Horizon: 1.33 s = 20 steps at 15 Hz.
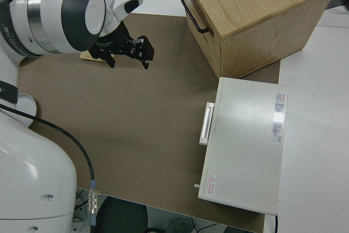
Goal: Pick gray plate from table and place it on lower plate rack with left arm
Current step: 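Move the left gripper toward the gray plate's rim, then grasp the gray plate's rim with the left gripper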
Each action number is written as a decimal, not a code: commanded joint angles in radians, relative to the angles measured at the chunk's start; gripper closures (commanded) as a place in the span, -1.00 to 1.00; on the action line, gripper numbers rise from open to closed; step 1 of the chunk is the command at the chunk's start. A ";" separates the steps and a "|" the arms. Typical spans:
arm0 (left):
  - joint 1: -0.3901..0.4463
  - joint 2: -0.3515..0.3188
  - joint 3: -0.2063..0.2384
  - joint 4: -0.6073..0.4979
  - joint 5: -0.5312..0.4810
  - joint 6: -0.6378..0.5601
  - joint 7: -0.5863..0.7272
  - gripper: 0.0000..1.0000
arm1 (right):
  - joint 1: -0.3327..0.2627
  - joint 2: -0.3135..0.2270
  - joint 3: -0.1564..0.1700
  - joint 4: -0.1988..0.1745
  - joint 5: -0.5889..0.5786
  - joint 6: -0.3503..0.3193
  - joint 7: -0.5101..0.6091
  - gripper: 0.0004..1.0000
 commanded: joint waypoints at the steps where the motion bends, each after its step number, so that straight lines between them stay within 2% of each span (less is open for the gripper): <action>1: -0.004 -0.017 -0.004 -0.019 0.016 -0.020 -0.016 -1.00 | -0.007 -0.002 0.005 0.006 0.007 -0.014 0.000 -0.98; 6: -0.004 -0.060 -0.004 -0.126 -0.007 0.018 -0.020 -1.00 | -0.007 -0.002 0.007 0.006 0.007 -0.014 -0.001 -0.98; 12: 0.004 -0.163 -0.001 -0.341 -0.047 0.175 -0.020 -0.99 | -0.007 -0.002 0.005 0.006 0.007 -0.014 0.000 -0.98; 17: -0.002 -0.250 -0.001 -0.571 -0.047 0.359 -0.020 -0.99 | -0.007 -0.002 0.007 0.006 0.007 -0.014 -0.001 -0.98; 20: -0.005 -0.278 -0.001 -0.666 -0.049 0.440 -0.020 -0.99 | -0.007 -0.002 0.007 0.006 0.007 -0.014 0.000 -0.98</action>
